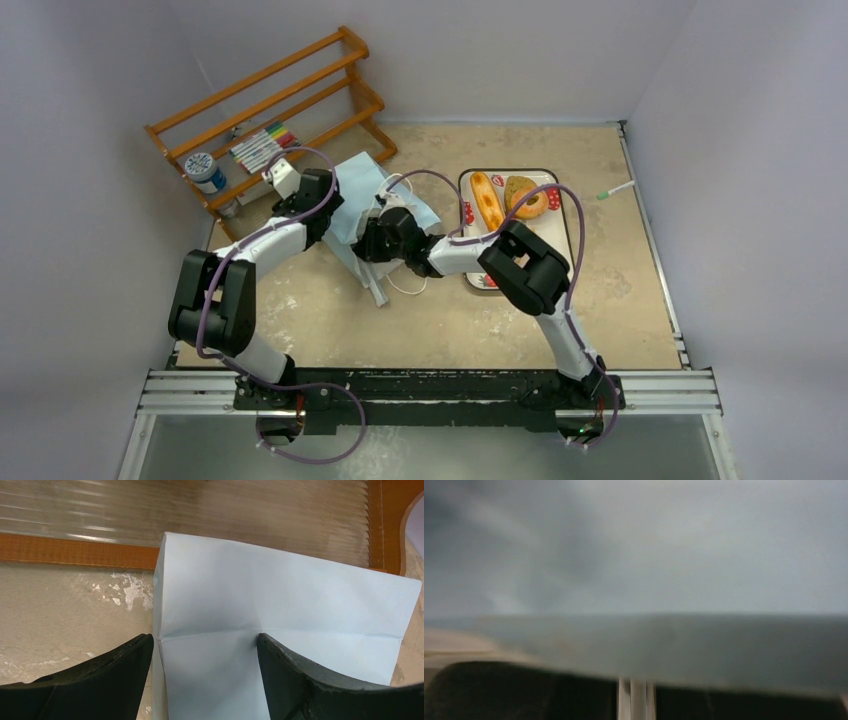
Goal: Take the fake bread out of the paper bag
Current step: Take out the fake bread from the paper bag, then place the fake bread in the container, then take out the fake bread from the paper bag.
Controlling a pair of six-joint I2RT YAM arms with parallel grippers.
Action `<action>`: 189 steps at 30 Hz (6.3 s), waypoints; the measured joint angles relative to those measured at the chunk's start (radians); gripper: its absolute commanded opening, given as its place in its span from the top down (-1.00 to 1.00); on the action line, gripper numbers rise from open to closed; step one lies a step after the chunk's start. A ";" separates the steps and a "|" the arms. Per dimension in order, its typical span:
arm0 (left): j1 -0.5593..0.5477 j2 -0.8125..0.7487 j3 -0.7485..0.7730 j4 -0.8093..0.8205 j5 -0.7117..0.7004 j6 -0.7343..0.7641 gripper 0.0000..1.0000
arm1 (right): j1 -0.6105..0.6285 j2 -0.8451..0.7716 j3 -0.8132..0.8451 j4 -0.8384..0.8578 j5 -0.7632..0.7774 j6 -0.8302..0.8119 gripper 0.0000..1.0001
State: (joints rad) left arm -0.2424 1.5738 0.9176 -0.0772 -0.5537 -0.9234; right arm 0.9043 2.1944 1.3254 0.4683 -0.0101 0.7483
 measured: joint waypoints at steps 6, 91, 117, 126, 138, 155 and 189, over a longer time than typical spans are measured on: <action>0.002 -0.008 0.000 -0.018 0.005 -0.013 -0.51 | 0.000 -0.026 -0.016 -0.034 -0.007 0.003 0.78; 0.117 -0.147 -0.113 0.106 0.114 -0.150 -0.51 | 0.123 -1.407 -0.451 -1.416 0.418 0.549 0.89; 0.117 -0.147 -0.130 0.144 0.131 -0.164 -0.51 | -0.501 -0.996 -0.293 -1.011 0.259 0.080 0.84; 0.117 -0.147 -0.131 0.151 0.131 -0.167 -0.51 | -0.521 -0.944 -0.323 -0.919 0.154 0.040 0.34; 0.117 -0.146 -0.161 0.168 0.131 -0.172 -0.50 | -0.544 -0.945 -0.449 -0.889 0.124 0.048 0.09; 0.117 -0.146 -0.163 0.161 0.131 -0.185 -0.51 | -0.526 -1.086 -0.438 -0.901 0.132 0.031 0.16; 0.117 -0.052 -0.002 0.087 0.113 -0.183 -0.52 | 0.093 -0.946 -0.535 -0.774 0.144 0.179 0.21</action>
State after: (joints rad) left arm -0.1253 1.5215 0.9161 0.0097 -0.4412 -1.1069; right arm 0.9974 1.2488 0.7906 -0.3054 0.1341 0.9272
